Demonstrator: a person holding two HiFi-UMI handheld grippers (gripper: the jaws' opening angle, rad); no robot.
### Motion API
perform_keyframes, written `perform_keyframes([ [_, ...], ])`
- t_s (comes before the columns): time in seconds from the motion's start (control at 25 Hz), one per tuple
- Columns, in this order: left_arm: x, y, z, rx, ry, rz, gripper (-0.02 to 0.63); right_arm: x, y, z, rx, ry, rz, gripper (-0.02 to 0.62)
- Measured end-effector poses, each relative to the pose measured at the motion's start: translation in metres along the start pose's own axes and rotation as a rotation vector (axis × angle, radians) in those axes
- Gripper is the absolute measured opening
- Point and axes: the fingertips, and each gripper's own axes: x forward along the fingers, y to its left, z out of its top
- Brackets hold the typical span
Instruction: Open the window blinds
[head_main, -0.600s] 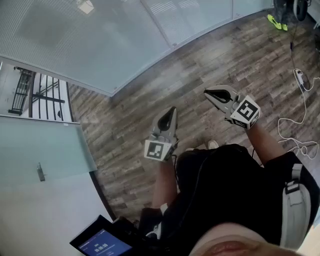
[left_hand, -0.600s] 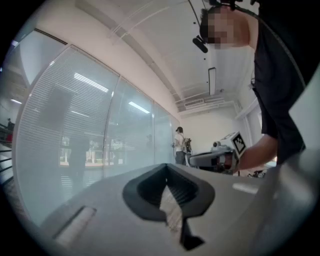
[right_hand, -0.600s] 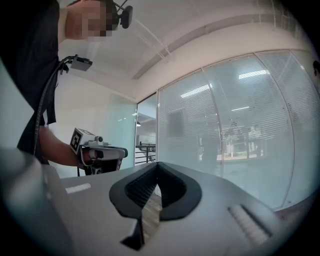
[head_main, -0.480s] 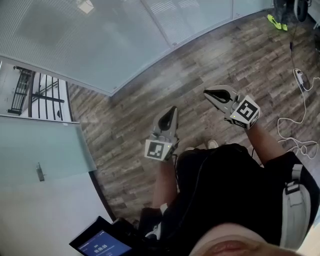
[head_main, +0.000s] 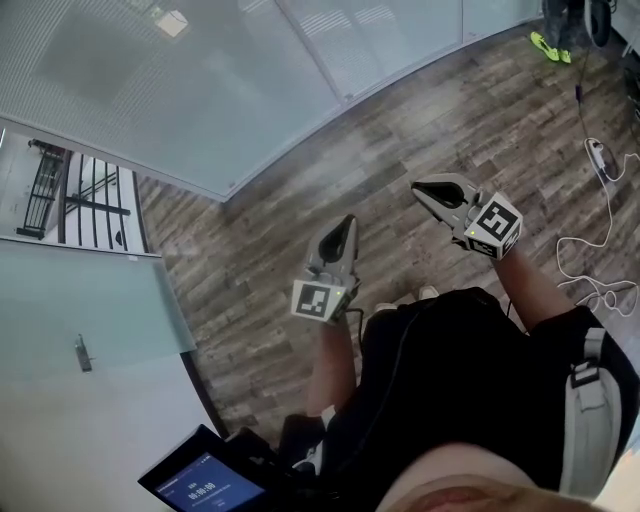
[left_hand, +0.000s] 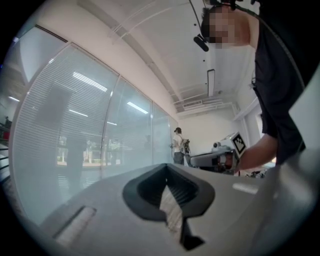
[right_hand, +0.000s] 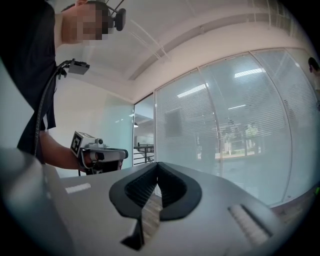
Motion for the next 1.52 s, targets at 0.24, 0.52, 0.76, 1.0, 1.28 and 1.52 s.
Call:
perform_keyframes([
  [0.24, 0.005, 0.002, -0.001, 0.006, 0.006, -0.009, 0.003, 0.003, -0.002, 0.002, 0.049, -0.01, -0.009, 0.031],
  [0.52, 0.009, 0.001, 0.003, 0.037, 0.018, -0.033, 0.003, -0.006, -0.007, -0.007, 0.034, 0.012, -0.001, 0.043],
  [0.76, 0.007, 0.0, 0.007, 0.043, 0.031, -0.026, 0.003, -0.004, -0.009, -0.01, 0.053, 0.013, 0.014, 0.034],
  [1.0, 0.006, 0.002, -0.001, 0.035, 0.041, -0.023, 0.003, 0.01, -0.007, -0.009, 0.066, 0.002, 0.034, 0.034],
  [1.28, 0.019, 0.019, -0.012, 0.005, 0.049, -0.04, 0.003, 0.03, -0.019, -0.013, 0.048, -0.001, 0.03, 0.011],
  [1.52, 0.036, 0.049, -0.015, 0.001, 0.037, -0.066, 0.003, 0.053, -0.035, -0.013, 0.054, 0.0, 0.007, 0.008],
])
